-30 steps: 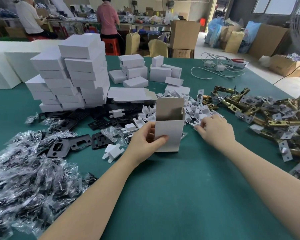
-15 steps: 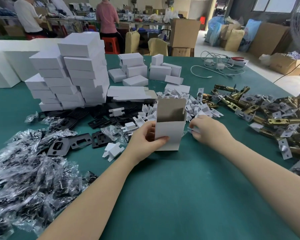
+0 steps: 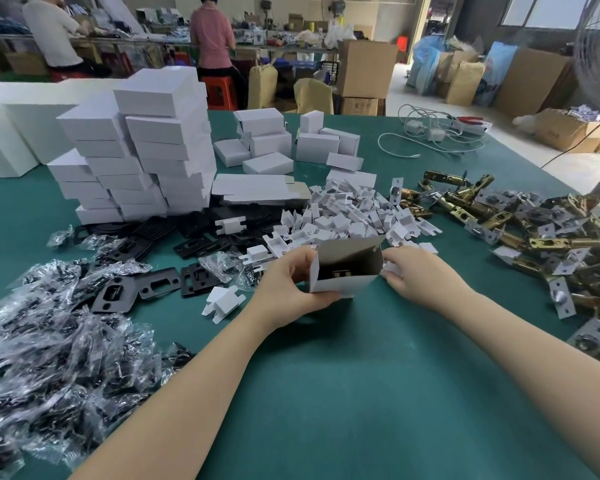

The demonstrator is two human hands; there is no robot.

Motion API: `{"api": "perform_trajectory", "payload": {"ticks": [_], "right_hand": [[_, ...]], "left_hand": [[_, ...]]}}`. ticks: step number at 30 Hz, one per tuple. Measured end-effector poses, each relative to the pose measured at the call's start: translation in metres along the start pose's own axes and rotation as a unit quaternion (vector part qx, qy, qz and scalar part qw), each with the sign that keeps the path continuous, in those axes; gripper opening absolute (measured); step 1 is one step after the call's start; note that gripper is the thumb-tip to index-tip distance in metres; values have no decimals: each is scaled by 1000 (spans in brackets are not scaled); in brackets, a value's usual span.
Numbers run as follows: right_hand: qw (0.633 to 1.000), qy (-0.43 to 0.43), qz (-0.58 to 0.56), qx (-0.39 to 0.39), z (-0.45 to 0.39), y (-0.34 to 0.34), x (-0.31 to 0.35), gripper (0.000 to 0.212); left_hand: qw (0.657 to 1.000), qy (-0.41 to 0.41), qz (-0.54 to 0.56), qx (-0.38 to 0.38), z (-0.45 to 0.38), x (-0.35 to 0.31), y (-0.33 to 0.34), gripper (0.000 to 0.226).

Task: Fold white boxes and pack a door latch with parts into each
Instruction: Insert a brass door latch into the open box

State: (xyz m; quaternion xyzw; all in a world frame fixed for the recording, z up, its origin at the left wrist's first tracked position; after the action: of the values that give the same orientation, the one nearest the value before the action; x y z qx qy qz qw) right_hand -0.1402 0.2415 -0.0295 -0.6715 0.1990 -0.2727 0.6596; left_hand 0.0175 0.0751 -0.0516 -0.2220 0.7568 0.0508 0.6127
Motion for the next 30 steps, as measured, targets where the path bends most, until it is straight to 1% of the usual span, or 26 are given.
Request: {"api": "perform_trajectory", "payload": {"ticks": [1,3,5,6,7,8,10,11,12,13,14,17,19,21,23,27,30], "right_hand": [[1000,4,-8,1,0,0,-1,29],[999,11,-35,-17,0,-1,-3,36],[991,20,-98,-84,2,-5,-4,38],[979,27,-149,-136,4,-10,-4,36],[956,38,-215,-194,7,-16,-3,32],[922,45,-288,-254,10,-24,0,30],[837,20,-413,-359,20,-41,13,32],[803,-8,-443,-399,24,-49,20,32],[786,-39,-450,-422,29,-57,29,30],[787,-72,-436,-430,32,-63,37,28],[797,-105,-413,-428,34,-67,46,26],[835,-174,-336,-399,33,-72,64,25],[866,-180,-295,-362,30,-68,69,23],[889,-167,-272,-330,27,-65,68,25],[895,-158,-265,-321,26,-64,66,26],[895,-157,-246,-336,28,-67,62,27],[911,-164,-190,-328,30,-70,60,25]], "left_hand": [[1000,-8,10,-3,-1,2,0,48],[999,-27,36,-7,-3,6,-2,46],[998,-43,52,-15,-4,7,-3,45],[997,-47,52,-19,-4,8,-4,44],[998,-48,48,-19,-4,7,-4,44],[998,-48,42,-17,-4,7,-3,44],[998,-48,35,-13,-4,7,-3,44],[998,-48,34,-12,-5,8,-3,44],[998,-48,34,-10,-4,8,-3,44],[998,-49,35,-8,-4,8,-3,45],[998,-49,37,-7,-4,8,-3,46],[998,-46,43,-4,-4,9,-2,49],[998,-43,48,-3,-3,8,-2,51],[998,-44,52,-2,-3,8,-2,53],[998,-43,51,-1,-3,7,-2,53],[998,-45,49,5,-3,8,-2,54],[998,-45,48,4,-4,8,-2,52]]}}
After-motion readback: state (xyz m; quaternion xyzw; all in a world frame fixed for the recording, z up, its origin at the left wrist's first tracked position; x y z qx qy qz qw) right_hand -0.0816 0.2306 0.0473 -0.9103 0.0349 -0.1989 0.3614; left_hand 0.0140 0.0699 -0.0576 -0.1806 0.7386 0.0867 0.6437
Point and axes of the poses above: each hand's wrist, its own z-axis away from the middle knuckle, its own y-axis out of the palm, x = y × z, the point moved 3 cm from there along -z, towards the middle knuckle, and after that the axes turned 1 degree about x, right-handed, at the moved point
